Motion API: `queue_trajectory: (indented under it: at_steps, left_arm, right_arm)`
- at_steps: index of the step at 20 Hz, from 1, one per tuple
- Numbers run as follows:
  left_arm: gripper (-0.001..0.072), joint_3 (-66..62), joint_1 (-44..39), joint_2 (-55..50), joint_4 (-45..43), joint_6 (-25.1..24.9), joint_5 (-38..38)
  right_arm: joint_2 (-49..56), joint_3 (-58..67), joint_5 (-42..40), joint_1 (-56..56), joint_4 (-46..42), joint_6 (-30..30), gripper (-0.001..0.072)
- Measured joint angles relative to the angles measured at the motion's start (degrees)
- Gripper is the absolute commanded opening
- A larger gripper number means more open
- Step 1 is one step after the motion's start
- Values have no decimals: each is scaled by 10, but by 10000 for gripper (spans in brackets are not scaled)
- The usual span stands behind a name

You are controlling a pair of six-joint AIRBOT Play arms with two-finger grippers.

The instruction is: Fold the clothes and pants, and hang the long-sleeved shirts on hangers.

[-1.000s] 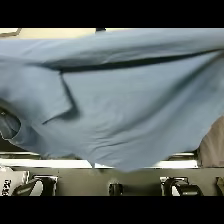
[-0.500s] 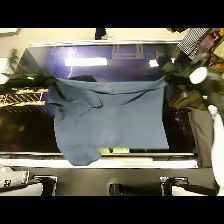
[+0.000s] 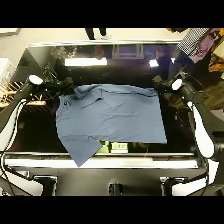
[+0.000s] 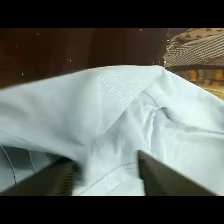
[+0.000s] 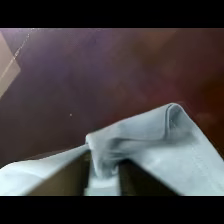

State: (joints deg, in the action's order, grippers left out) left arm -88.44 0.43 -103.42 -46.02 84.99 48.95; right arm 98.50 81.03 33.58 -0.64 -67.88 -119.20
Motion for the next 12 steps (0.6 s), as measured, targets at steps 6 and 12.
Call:
queue_trajectory:
  at_steps: [6, 12]
  left_arm:
    - [470, -55, 70, 24, 4, -13, 130]
    - [469, -10, 147, 135, -56, -26, 261]
  right_arm:
    - [-74, 1, 139, -100, 40, 99, 432]
    - [-161, -53, 395, -260, 82, 324, 431]
